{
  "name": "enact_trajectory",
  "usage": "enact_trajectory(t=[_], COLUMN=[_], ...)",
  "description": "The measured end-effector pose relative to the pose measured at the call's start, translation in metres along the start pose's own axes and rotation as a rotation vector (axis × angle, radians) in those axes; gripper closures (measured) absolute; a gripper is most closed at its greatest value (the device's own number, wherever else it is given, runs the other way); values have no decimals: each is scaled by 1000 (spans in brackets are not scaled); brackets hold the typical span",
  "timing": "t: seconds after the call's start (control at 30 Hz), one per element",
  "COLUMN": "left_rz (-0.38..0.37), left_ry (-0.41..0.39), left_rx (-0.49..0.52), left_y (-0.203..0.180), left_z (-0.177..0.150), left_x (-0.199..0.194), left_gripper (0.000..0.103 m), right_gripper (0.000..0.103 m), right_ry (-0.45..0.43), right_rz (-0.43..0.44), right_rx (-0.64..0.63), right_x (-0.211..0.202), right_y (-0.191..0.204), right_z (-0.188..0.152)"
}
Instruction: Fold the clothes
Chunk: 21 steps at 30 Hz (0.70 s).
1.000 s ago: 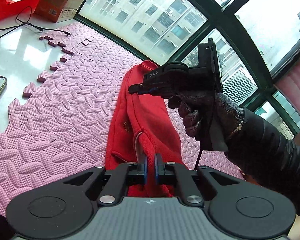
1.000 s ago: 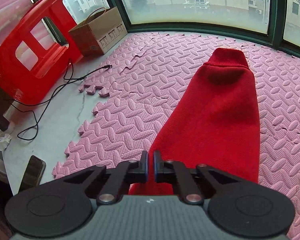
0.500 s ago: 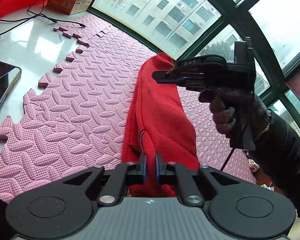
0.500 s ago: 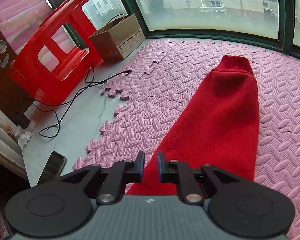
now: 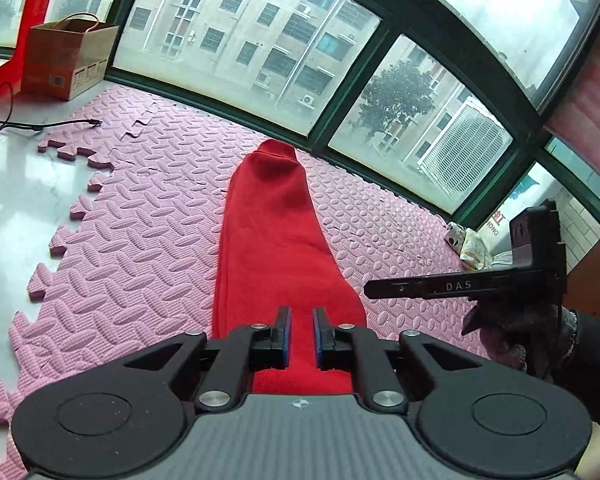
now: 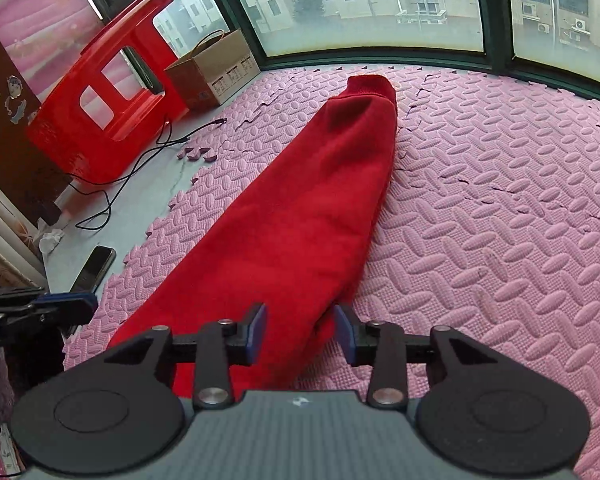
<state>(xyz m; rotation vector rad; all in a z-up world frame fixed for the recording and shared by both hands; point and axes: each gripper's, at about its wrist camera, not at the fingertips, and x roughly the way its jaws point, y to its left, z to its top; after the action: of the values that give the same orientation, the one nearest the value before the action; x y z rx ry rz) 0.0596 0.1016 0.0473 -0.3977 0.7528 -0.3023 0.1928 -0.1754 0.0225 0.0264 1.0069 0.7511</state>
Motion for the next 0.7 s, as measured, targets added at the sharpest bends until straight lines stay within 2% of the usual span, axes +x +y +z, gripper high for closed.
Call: enact_trajectory(t=[0.1, 0.23, 0.27, 0.43, 0.53, 0.7], left_rz=[21, 64, 73, 133, 151, 178], left_ry=[69, 139, 155, 206, 221, 243], left_rx=[22, 46, 49, 35, 25, 9], left_y=[-2, 1, 3, 13, 16, 20], left_z=[9, 15, 16, 16, 15, 16], left_x=[33, 61, 66, 78, 81, 88], left_gripper=[91, 91, 91, 91, 91, 91], right_gripper=[51, 43, 38, 35, 24, 23], right_ry=[7, 4, 9, 12, 12, 23], right_rz=[43, 104, 141, 246, 304, 372], right_rx=[-13, -32, -39, -79, -114, -163], right_x=[-2, -2, 1, 15, 24, 38], right_y=[-7, -14, -18, -25, -27, -27], right_z=[-11, -18, -18, -15, -10, 1])
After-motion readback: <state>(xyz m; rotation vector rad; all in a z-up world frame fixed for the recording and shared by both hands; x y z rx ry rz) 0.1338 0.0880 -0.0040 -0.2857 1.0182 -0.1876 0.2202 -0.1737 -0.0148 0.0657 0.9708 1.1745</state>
